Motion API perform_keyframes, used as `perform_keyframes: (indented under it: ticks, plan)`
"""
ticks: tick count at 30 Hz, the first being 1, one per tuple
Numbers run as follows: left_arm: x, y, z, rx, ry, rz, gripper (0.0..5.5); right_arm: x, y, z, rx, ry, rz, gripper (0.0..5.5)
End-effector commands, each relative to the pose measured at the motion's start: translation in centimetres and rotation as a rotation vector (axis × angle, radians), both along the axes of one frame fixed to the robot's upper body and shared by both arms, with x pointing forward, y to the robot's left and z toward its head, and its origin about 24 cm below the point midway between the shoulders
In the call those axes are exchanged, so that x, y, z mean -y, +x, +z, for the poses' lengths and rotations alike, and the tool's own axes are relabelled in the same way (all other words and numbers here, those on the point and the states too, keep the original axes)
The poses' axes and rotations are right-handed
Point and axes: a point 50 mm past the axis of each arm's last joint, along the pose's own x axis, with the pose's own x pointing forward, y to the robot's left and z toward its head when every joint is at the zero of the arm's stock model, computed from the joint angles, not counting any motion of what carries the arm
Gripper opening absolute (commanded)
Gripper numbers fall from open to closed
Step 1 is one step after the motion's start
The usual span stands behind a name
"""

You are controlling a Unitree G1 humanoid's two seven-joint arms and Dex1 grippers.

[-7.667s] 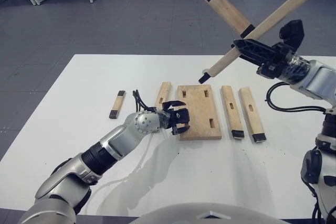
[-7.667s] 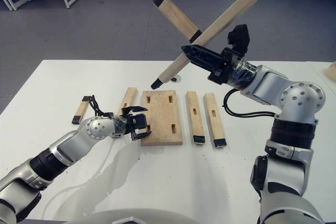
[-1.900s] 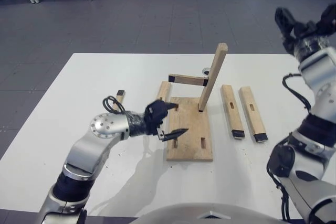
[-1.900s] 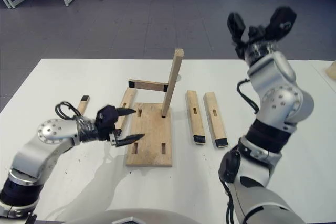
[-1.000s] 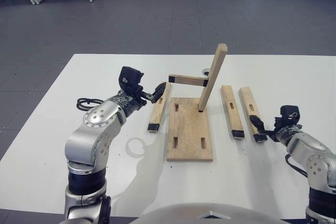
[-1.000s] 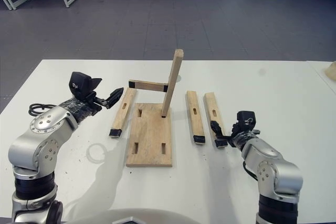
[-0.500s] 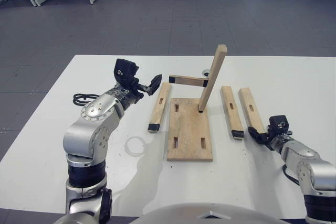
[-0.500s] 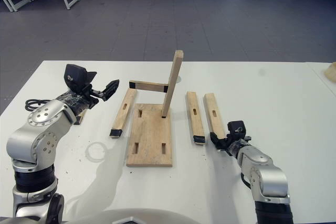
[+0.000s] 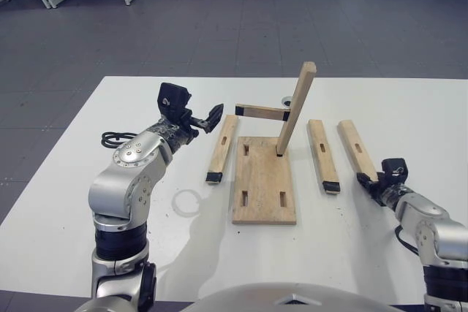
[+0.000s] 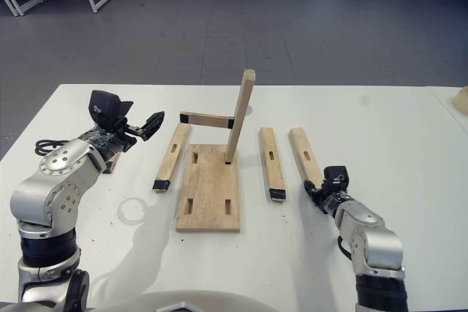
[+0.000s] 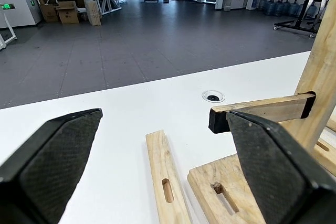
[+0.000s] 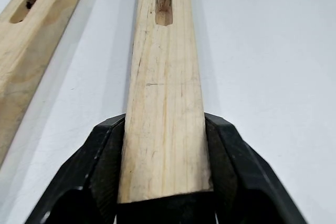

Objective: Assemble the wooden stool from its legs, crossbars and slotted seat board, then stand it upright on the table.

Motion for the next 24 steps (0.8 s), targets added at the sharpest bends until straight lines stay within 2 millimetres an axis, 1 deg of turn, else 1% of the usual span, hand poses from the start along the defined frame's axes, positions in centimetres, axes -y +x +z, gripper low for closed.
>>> perform_keyframes:
  ticks: [1, 2, 4, 5, 7, 8, 10, 11, 13, 15, 17, 24]
  plan:
    - [-1.4, 0.5, 2.2, 0.052, -0.046, -0.055, 4.4, 2.6, 3.8, 8.7, 0.356, -0.04, -0.073, 2.03]
    - [-1.4, 0.3, 3.1, 0.069, -0.109, -0.131, 4.4, 2.3, 4.5, 11.3, 0.463, -0.017, -0.058, 2.03]
    - [-1.4, 0.0, 5.1, 0.092, -0.225, -0.292, 4.4, 1.2, 5.1, 15.4, 0.626, 0.051, 0.009, 2.03]
    - [-1.6, -0.1, 6.0, 0.098, -0.273, -0.366, 4.4, 0.5, 5.2, 17.0, 0.687, 0.081, 0.052, 2.03]
    - [-1.5, 0.0, 7.5, 0.097, -0.363, -0.507, 4.4, -0.8, 5.0, 19.4, 0.767, 0.139, 0.136, 2.03]
    - [-1.1, 0.1, 8.3, 0.083, -0.445, -0.62, 4.4, -3.0, 4.8, 20.8, 0.815, 0.276, 0.278, 2.03]
    - [-0.7, 0.1, 9.3, 0.049, -0.572, -0.779, 4.4, -6.4, 4.0, 22.4, 0.844, 0.458, 0.524, 2.03]
    - [-0.5, 0.0, 9.5, 0.023, -0.637, -0.861, 4.4, -7.9, 3.5, 22.6, 0.819, 0.512, 0.651, 2.03]
    - [0.0, -0.1, 9.8, -0.033, -0.751, -1.004, 4.4, -10.2, 2.6, 21.9, 0.717, 0.54, 0.853, 2.03]
    - [0.3, 0.2, 10.2, -0.08, -0.807, -1.079, 4.4, -11.6, 1.9, 21.5, 0.642, 0.557, 0.985, 2.03]
    - [0.6, 0.6, 10.3, -0.112, -0.826, -1.098, 4.4, -12.3, 1.7, 21.3, 0.606, 0.567, 1.049, 2.03]
    - [1.7, 0.9, 9.7, -0.14, -0.819, -1.112, 4.4, -14.3, 1.5, 19.8, 0.515, 0.594, 1.137, 2.03]
